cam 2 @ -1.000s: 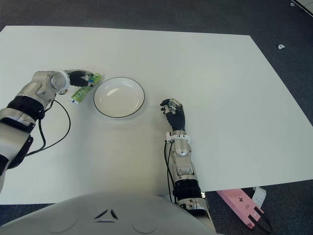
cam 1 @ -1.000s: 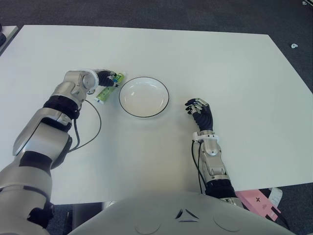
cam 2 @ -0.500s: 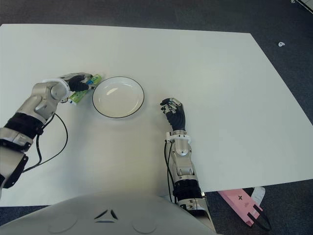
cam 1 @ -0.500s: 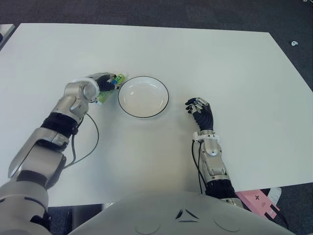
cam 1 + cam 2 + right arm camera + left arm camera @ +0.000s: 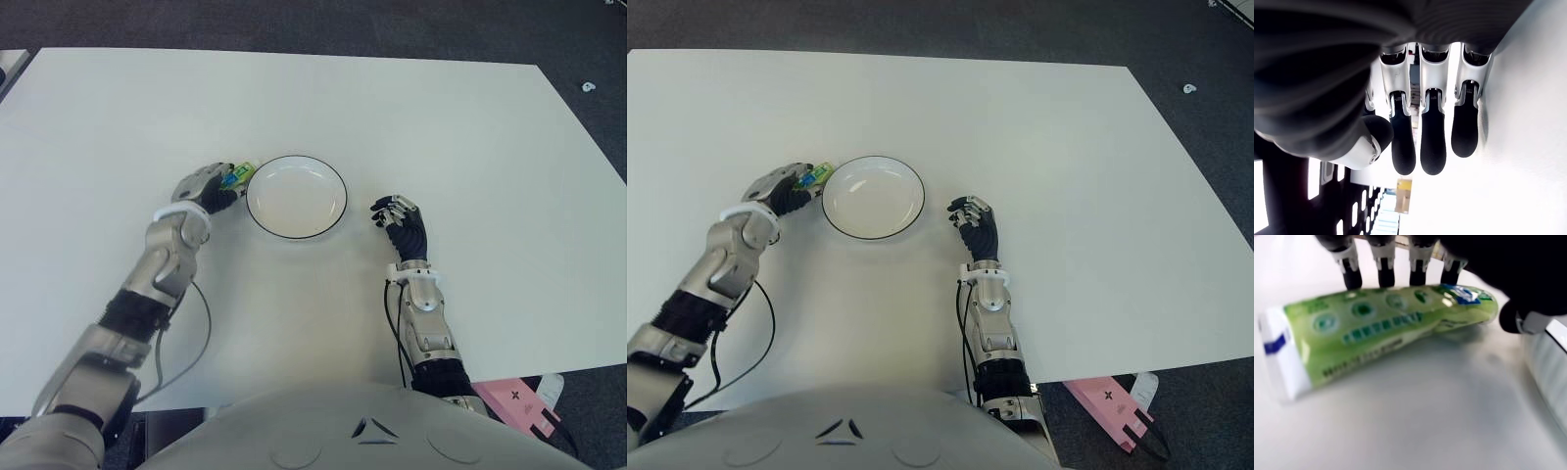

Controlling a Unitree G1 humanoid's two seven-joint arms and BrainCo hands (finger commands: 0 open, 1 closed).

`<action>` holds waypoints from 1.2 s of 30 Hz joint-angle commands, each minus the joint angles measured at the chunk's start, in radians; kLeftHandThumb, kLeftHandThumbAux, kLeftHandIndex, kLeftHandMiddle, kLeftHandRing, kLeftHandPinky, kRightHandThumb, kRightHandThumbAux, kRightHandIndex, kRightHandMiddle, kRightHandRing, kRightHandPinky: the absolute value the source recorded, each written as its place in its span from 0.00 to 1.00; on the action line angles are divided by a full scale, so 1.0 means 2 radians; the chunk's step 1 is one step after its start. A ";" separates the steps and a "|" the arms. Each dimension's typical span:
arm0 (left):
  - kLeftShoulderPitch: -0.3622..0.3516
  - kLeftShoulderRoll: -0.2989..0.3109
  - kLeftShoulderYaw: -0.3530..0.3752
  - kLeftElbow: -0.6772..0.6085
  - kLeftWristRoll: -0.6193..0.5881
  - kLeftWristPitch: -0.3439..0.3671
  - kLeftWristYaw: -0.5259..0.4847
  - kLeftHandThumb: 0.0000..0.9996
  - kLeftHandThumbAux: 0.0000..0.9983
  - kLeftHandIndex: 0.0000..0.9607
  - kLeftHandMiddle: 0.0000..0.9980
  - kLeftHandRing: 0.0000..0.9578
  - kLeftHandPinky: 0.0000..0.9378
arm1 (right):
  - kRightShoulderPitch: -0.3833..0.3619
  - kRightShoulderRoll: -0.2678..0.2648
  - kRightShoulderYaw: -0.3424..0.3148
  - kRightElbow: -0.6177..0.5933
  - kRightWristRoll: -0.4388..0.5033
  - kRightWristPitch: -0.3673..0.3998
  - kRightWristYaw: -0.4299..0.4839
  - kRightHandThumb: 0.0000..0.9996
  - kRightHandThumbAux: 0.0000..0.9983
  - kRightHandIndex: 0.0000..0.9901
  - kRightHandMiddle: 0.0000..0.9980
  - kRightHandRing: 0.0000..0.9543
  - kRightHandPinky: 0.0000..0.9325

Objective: Put the toothpaste on the table into the plate.

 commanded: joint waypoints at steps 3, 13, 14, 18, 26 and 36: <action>0.117 -0.059 -0.014 -0.011 -0.018 0.055 0.008 0.51 0.27 0.00 0.06 0.10 0.20 | 0.033 0.000 -0.003 0.016 0.008 0.033 0.006 0.71 0.73 0.43 0.50 0.55 0.55; 0.136 -0.076 -0.003 -0.012 -0.022 0.050 0.034 0.52 0.29 0.01 0.10 0.15 0.25 | 0.034 0.001 -0.004 0.012 0.011 0.032 0.009 0.71 0.73 0.43 0.50 0.54 0.57; 0.138 -0.077 -0.002 -0.013 -0.023 0.049 0.037 0.52 0.30 0.01 0.11 0.15 0.26 | 0.034 0.001 -0.004 0.011 0.011 0.034 0.008 0.71 0.73 0.43 0.50 0.54 0.57; 0.142 -0.081 0.002 -0.014 -0.024 0.047 0.046 0.53 0.31 0.04 0.13 0.17 0.28 | 0.034 0.001 -0.005 0.011 0.010 0.035 0.009 0.71 0.73 0.43 0.50 0.54 0.56; 0.149 -0.096 0.013 -0.012 -0.020 0.041 0.086 0.57 0.36 0.12 0.19 0.24 0.34 | 0.034 0.000 -0.006 0.015 0.012 0.028 0.012 0.71 0.73 0.43 0.50 0.55 0.56; 0.153 -0.135 0.044 -0.008 -0.020 0.032 0.161 0.70 0.52 0.43 0.43 0.44 0.51 | 0.034 0.001 -0.005 0.016 0.012 0.021 0.010 0.71 0.73 0.43 0.50 0.55 0.57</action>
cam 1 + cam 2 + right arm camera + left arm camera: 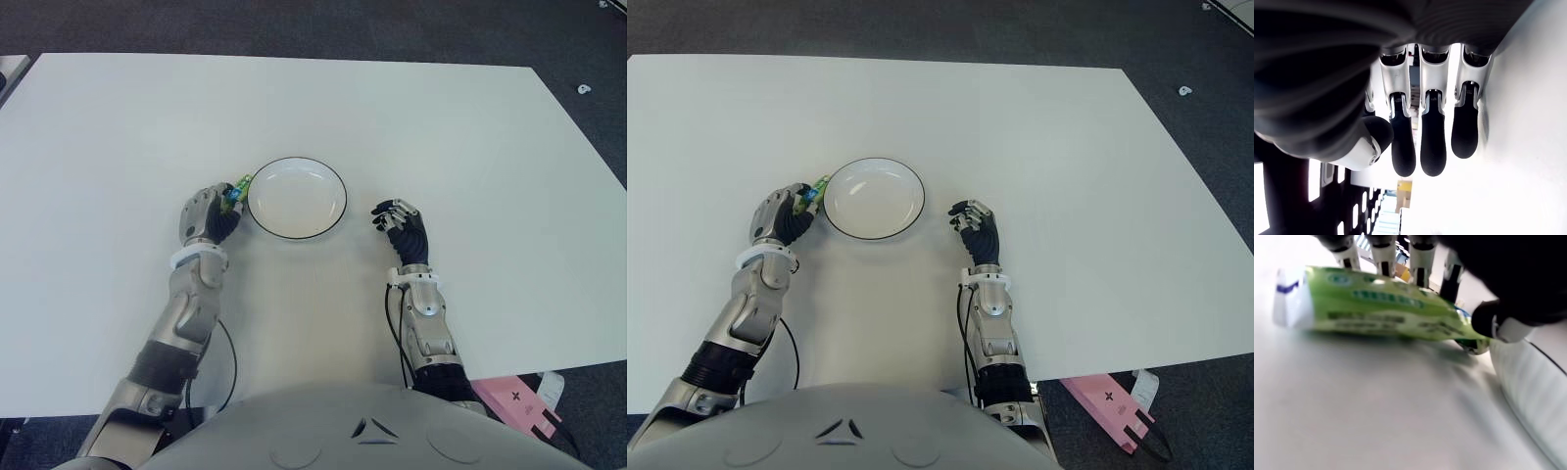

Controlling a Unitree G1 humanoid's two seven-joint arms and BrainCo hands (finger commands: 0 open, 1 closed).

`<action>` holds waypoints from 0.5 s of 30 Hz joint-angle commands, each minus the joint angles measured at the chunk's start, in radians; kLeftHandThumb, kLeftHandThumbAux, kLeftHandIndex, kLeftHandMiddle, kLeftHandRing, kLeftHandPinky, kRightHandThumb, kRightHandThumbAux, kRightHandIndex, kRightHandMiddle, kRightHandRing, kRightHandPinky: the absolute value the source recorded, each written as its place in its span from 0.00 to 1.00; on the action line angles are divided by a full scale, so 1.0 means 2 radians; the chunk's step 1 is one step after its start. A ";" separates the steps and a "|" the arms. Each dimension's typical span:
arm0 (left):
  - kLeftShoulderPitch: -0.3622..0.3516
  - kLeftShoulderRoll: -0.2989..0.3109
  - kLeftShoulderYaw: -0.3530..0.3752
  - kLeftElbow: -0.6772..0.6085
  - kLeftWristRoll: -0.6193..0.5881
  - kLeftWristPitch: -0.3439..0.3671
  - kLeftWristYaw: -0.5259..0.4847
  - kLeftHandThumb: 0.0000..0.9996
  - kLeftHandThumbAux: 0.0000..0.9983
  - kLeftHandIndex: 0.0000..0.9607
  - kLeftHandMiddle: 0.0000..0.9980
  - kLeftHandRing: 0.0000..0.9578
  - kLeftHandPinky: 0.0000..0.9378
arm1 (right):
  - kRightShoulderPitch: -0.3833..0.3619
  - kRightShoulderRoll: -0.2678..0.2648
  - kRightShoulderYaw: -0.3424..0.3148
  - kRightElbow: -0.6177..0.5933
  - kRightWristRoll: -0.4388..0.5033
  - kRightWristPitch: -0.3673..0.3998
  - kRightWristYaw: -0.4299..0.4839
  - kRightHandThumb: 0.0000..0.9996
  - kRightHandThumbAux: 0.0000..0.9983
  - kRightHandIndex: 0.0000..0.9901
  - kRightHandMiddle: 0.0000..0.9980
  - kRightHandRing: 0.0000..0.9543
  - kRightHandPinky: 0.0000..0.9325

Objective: Put the toothpaste on the table into the plate.

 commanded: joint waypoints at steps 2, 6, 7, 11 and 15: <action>0.050 -0.029 0.012 0.055 -0.027 -0.003 0.026 0.71 0.60 0.44 0.48 0.51 0.57 | 0.018 -0.001 -0.004 0.020 0.006 0.024 0.001 0.71 0.73 0.43 0.50 0.55 0.57; 0.052 -0.038 0.024 0.070 -0.029 -0.036 0.063 0.80 0.66 0.42 0.52 0.69 0.75 | 0.018 -0.003 -0.004 0.022 0.006 0.018 0.001 0.71 0.73 0.43 0.50 0.55 0.57; 0.053 -0.039 0.025 0.071 -0.028 -0.043 0.070 0.81 0.66 0.42 0.52 0.71 0.77 | 0.018 -0.003 -0.004 0.021 0.006 0.019 0.001 0.71 0.73 0.43 0.50 0.55 0.57; 0.057 -0.041 0.027 0.071 -0.023 -0.060 0.086 0.84 0.66 0.41 0.54 0.79 0.86 | 0.019 -0.003 -0.004 0.020 0.007 0.023 0.000 0.71 0.73 0.43 0.50 0.55 0.56; 0.057 -0.038 0.025 0.078 -0.012 -0.072 0.103 0.85 0.67 0.41 0.55 0.83 0.89 | 0.020 -0.002 -0.005 0.017 0.008 0.028 0.000 0.71 0.73 0.43 0.50 0.55 0.56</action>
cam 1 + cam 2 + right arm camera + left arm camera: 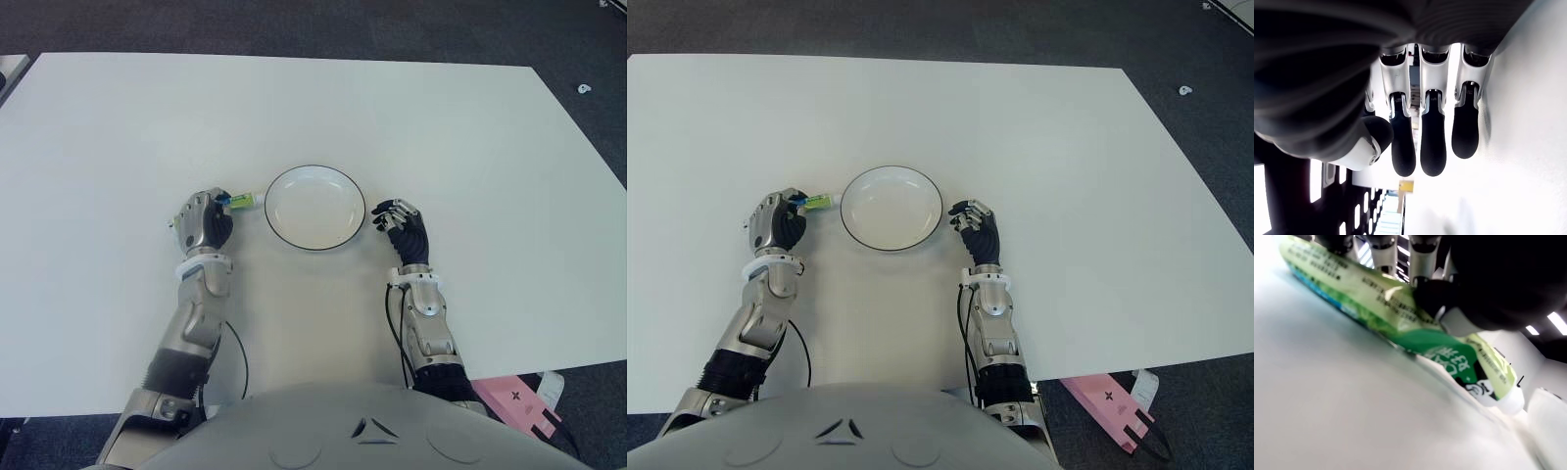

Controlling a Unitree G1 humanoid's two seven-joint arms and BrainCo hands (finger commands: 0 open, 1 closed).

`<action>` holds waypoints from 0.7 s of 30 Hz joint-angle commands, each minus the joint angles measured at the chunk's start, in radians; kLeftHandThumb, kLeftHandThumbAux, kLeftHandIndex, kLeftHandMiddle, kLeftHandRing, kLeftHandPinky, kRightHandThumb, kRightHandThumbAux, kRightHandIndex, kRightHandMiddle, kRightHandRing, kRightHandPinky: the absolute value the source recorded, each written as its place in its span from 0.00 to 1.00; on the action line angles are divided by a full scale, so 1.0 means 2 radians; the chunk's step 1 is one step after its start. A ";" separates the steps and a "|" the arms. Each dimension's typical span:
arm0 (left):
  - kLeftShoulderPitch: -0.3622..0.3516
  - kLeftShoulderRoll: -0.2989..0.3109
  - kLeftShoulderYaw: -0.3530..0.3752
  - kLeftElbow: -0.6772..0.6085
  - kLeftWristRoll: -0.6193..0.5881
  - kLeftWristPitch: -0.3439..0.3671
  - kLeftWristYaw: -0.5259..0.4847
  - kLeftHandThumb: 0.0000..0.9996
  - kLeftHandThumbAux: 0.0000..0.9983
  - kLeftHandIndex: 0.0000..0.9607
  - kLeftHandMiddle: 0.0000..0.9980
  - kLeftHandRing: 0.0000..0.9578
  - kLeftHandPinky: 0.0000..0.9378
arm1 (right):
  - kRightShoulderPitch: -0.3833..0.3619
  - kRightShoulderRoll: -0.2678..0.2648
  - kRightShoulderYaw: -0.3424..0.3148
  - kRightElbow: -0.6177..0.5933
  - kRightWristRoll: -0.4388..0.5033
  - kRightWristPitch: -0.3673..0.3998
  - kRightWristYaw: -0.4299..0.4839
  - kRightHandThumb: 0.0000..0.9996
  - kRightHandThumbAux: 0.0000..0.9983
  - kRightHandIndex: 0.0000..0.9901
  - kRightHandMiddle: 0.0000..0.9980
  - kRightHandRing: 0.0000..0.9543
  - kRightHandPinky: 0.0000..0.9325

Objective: Put the toothpaste on the table into the plate.

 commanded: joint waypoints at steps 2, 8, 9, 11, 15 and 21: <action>0.034 -0.003 -0.006 0.038 -0.006 0.008 -0.002 0.85 0.67 0.41 0.55 0.84 0.90 | 0.019 -0.001 -0.004 0.018 0.005 0.027 0.000 0.71 0.73 0.43 0.50 0.55 0.56; 0.019 0.012 0.006 0.044 -0.020 0.006 -0.026 0.85 0.67 0.41 0.55 0.88 0.90 | 0.018 -0.002 -0.006 0.020 0.006 0.026 0.000 0.71 0.73 0.43 0.51 0.54 0.56; 0.016 0.014 0.008 0.045 -0.022 0.005 -0.030 0.85 0.67 0.41 0.55 0.88 0.89 | 0.018 -0.002 -0.006 0.020 0.006 0.027 0.000 0.71 0.73 0.43 0.51 0.54 0.56; 0.008 0.022 0.011 0.055 -0.027 0.001 -0.036 0.85 0.67 0.41 0.55 0.88 0.88 | 0.018 -0.001 -0.006 0.020 0.007 0.027 0.000 0.71 0.73 0.43 0.51 0.54 0.55; -0.003 0.036 0.007 0.069 -0.025 0.000 -0.053 0.85 0.67 0.41 0.54 0.87 0.85 | 0.017 0.000 -0.008 0.020 0.009 0.027 0.001 0.71 0.73 0.43 0.51 0.54 0.55; -0.015 0.050 0.003 0.081 -0.020 -0.001 -0.063 0.85 0.67 0.42 0.53 0.86 0.84 | 0.016 0.001 -0.008 0.021 0.009 0.027 0.001 0.71 0.73 0.43 0.51 0.53 0.54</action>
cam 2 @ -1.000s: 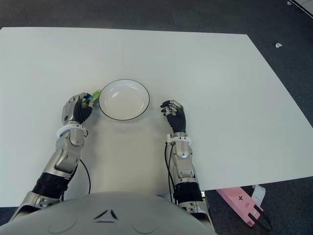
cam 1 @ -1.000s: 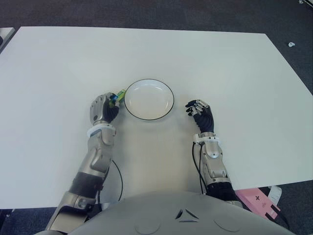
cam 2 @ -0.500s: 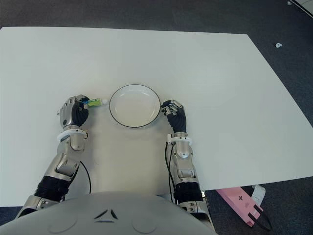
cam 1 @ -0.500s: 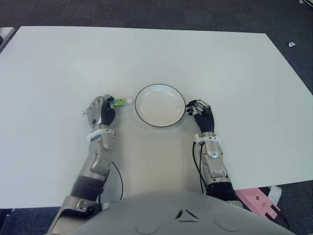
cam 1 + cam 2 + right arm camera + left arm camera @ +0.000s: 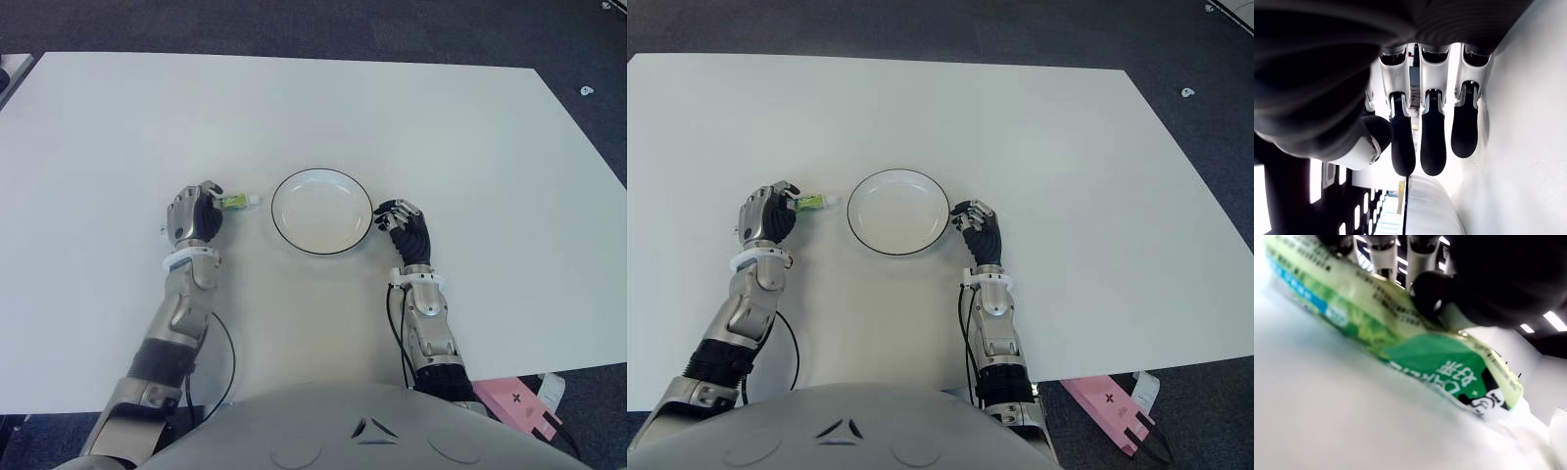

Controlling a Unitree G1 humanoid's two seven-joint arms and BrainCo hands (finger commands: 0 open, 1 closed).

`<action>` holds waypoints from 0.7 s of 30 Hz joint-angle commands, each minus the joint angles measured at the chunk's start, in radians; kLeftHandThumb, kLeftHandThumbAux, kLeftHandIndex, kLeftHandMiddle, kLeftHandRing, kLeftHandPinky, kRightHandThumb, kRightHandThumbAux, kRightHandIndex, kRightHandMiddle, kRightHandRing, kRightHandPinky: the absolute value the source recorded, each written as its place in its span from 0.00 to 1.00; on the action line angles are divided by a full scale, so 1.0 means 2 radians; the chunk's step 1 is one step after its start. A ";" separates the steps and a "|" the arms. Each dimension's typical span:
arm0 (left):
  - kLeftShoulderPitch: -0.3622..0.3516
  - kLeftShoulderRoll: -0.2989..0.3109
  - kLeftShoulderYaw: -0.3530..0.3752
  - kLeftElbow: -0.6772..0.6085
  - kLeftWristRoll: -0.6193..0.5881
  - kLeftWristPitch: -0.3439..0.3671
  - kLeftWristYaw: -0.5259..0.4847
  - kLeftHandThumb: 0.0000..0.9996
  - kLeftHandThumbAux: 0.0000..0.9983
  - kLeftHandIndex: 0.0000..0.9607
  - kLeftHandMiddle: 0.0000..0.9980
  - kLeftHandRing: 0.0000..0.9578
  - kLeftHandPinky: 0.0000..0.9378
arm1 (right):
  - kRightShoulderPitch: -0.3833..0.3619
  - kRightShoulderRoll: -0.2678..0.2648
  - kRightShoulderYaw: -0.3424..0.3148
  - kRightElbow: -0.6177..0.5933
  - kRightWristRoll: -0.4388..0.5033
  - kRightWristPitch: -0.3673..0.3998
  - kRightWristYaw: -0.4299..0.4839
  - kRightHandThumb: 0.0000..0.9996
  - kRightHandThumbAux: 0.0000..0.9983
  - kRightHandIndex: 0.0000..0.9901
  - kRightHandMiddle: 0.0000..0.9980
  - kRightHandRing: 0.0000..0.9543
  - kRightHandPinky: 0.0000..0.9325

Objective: Put the toothpaste on the table into the plate.

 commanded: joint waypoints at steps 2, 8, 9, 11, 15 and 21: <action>0.018 0.010 -0.012 0.047 -0.011 0.016 -0.043 0.85 0.67 0.42 0.53 0.86 0.83 | 0.017 0.002 -0.004 0.020 0.007 0.026 0.000 0.71 0.73 0.43 0.51 0.53 0.54; 0.011 0.021 -0.015 0.053 -0.006 0.010 -0.038 0.85 0.67 0.42 0.52 0.84 0.83 | 0.016 0.003 -0.005 0.022 0.007 0.025 0.001 0.71 0.73 0.43 0.51 0.53 0.54; 0.011 0.021 -0.016 0.054 -0.007 0.010 -0.037 0.85 0.67 0.42 0.52 0.84 0.83 | 0.015 0.003 -0.005 0.023 0.006 0.025 0.001 0.71 0.73 0.43 0.51 0.53 0.54; 0.009 0.022 -0.014 0.052 -0.008 0.010 -0.035 0.85 0.67 0.42 0.52 0.84 0.83 | 0.015 0.003 -0.005 0.023 0.006 0.024 0.001 0.71 0.73 0.43 0.51 0.53 0.54; 0.008 0.022 -0.011 0.047 -0.010 0.010 -0.033 0.85 0.67 0.42 0.52 0.84 0.83 | 0.015 0.003 -0.005 0.024 0.006 0.024 0.001 0.71 0.73 0.43 0.51 0.53 0.54; 0.011 0.015 -0.001 0.025 -0.013 0.006 -0.018 0.85 0.67 0.42 0.52 0.85 0.84 | 0.012 0.003 -0.004 0.027 0.005 0.019 0.001 0.71 0.73 0.43 0.50 0.53 0.54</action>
